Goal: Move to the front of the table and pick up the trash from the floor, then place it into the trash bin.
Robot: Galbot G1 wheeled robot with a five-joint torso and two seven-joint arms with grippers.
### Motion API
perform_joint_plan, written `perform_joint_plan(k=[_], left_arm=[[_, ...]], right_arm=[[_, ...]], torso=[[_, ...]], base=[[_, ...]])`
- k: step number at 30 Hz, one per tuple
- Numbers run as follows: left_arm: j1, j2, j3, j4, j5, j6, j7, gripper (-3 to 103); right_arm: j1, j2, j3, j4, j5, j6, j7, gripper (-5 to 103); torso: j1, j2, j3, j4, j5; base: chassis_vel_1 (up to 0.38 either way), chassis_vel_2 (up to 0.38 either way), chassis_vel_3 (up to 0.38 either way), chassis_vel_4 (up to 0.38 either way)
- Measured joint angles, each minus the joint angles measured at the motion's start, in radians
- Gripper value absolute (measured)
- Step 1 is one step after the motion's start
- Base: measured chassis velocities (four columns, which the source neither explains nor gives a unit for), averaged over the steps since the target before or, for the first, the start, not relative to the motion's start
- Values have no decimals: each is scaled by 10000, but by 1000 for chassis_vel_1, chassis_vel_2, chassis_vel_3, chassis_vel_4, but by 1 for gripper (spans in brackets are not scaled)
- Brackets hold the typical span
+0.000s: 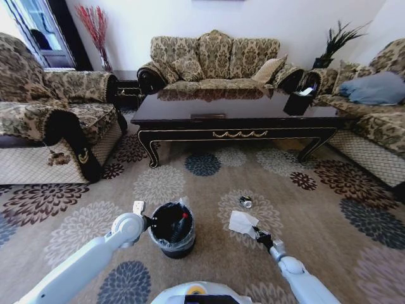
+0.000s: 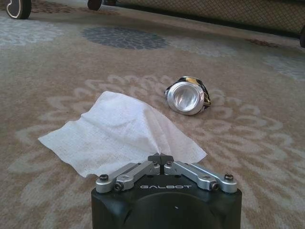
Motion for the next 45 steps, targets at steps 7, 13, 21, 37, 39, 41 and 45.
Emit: perform_joint_plan(k=[7, 13, 21, 37, 39, 41, 45], left_arm=[[-75, -11, 59, 16, 6, 0, 16, 2], [-315, -62, 249, 99, 7, 10, 35, 2], [-1325, -446, 1196, 395, -129, 12, -52, 2], [-3700, -2028, 3601, 1394, -804, -36, -745, 2], [-3953, -2236, 3868, 1548, -874, -46, -771, 2], [-4242, -2487, 4166, 1774, -890, -70, -825, 2], [-4500, -2792, 4422, 2034, -918, -96, -865, 2]], right_arm=[[-214, -16, 173, 227, 10, 9, 1, 0], [-787, -190, 616, 1017, 273, 10, 6, 0], [-2201, -582, 1283, 3250, 733, 93, 34, 0], [-4566, -672, 3040, 8239, 1309, 113, 354, 0], [-4846, -674, 3250, 8818, 1356, 68, 387, 0], [-5152, -674, 3487, 9375, 1399, 19, 417, 0], [-5474, -665, 3748, 10002, 1475, -66, 448, 0]], torso=[[0, 0, 1, 0, -2], [0, -1, 2, 2, -2], [0, -1, 1, -4, -5], [0, 0, 2, 1, 0], [0, 0, 1, 1, -2], [0, -1, 2, -1, -2], [0, -1, 2, 0, 0]], base=[[0, 0, 0, 0], [0, 0, 0, 0], [0, 0, 0, 0], [0, 0, 0, 0], [0, 0, 0, 0], [0, 0, 0, 0], [0, 0, 0, 0]])
